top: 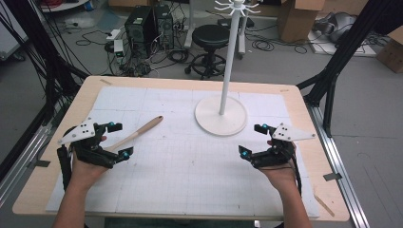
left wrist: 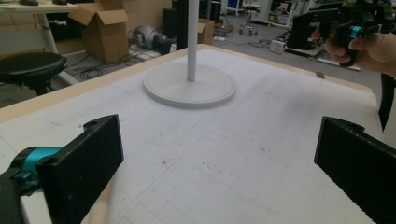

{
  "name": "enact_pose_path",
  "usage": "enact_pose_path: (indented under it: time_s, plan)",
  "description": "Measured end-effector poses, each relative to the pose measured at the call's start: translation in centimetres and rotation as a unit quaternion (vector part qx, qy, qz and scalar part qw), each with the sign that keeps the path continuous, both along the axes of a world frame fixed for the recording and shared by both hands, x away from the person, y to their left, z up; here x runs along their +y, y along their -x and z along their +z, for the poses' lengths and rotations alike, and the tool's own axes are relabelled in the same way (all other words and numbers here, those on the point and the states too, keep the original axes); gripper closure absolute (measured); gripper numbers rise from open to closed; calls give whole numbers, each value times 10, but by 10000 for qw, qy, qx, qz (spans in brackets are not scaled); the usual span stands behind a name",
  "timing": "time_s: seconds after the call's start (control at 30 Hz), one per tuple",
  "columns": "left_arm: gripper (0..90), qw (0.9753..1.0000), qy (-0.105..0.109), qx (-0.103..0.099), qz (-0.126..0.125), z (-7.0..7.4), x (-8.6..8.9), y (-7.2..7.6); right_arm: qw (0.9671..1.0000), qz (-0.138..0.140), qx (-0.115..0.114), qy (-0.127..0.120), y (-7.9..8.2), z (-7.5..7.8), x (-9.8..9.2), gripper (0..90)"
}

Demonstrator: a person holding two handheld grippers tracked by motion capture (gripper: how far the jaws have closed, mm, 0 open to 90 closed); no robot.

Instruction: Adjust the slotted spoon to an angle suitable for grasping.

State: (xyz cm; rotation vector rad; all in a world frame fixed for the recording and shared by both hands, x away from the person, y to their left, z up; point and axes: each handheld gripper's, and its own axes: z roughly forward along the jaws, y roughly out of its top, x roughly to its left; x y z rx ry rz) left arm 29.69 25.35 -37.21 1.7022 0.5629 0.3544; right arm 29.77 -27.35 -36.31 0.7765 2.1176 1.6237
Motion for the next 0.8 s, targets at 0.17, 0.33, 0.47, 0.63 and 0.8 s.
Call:
enact_pose_path:
  time_s: [0.17, 0.33, 0.47, 0.63, 0.8]
  plan:
    - [18, 10000, -97, 6, -17, -2, -2, -2, 10000, -36, -28, 0, 0, -1, -3, 7]
    - [17, 9999, -99, 2, -78, -2, -4, 0, 10000, -27, -82, 45, 3, 2, -1, 7]
    - [17, 10000, -56, -2, -33, 0, -1, 1, 9999, -45, -75, 62, 3, 2, 0, 7]
    - [17, 10000, -52, 29, -53, 0, -1, 1, 9999, -26, -70, 71, 4, 3, 2, 7]
    - [17, 10000, -84, -28, 14, 0, -1, 1, 9999, -2, -102, 52, 4, 4, 1, 8]
